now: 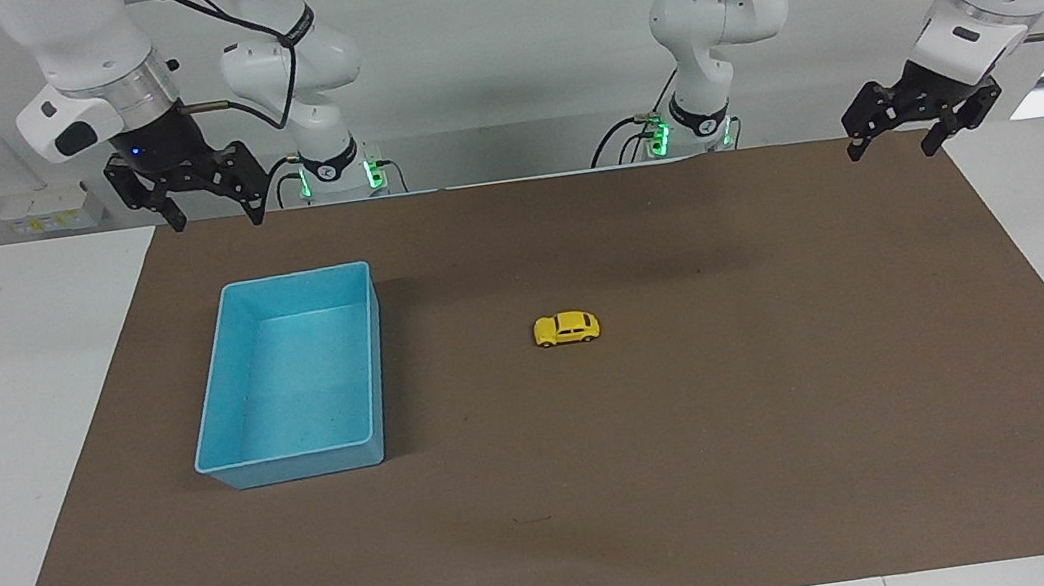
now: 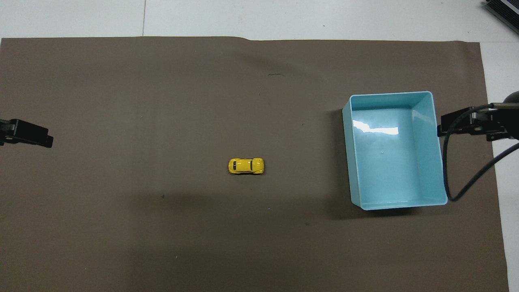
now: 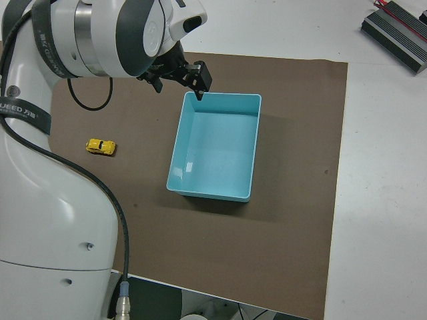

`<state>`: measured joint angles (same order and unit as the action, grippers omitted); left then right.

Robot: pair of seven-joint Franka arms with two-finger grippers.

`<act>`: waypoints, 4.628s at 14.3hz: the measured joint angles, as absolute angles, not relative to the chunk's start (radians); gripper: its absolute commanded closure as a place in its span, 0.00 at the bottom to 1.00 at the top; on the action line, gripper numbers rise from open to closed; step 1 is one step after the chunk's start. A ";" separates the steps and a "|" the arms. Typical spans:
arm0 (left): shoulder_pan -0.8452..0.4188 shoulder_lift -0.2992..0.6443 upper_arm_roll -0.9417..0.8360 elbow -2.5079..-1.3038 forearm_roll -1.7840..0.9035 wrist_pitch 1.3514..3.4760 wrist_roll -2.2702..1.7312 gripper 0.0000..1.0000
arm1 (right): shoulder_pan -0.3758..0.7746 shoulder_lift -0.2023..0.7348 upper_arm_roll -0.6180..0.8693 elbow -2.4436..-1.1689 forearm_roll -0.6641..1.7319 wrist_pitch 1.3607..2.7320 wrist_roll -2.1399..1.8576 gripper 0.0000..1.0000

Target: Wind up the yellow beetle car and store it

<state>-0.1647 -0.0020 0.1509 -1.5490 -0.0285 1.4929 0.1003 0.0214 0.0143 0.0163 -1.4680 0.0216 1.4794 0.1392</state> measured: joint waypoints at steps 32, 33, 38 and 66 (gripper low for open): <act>-0.410 0.046 0.118 -1.825 -0.112 1.892 1.115 0.00 | 0.021 0.014 0.016 -1.468 0.022 1.479 0.139 0.00; -0.426 0.064 0.117 -1.840 -0.124 1.926 1.114 0.00 | 0.021 0.014 0.016 -1.468 0.022 1.479 0.139 0.00; -0.543 0.173 0.118 -1.874 -0.134 2.087 1.063 0.00 | 0.021 0.014 0.016 -1.468 0.022 1.479 0.139 0.00; -0.802 0.365 0.125 -1.952 -0.080 2.419 0.895 1.00 | 0.021 0.014 0.016 -1.468 0.022 1.479 0.139 0.00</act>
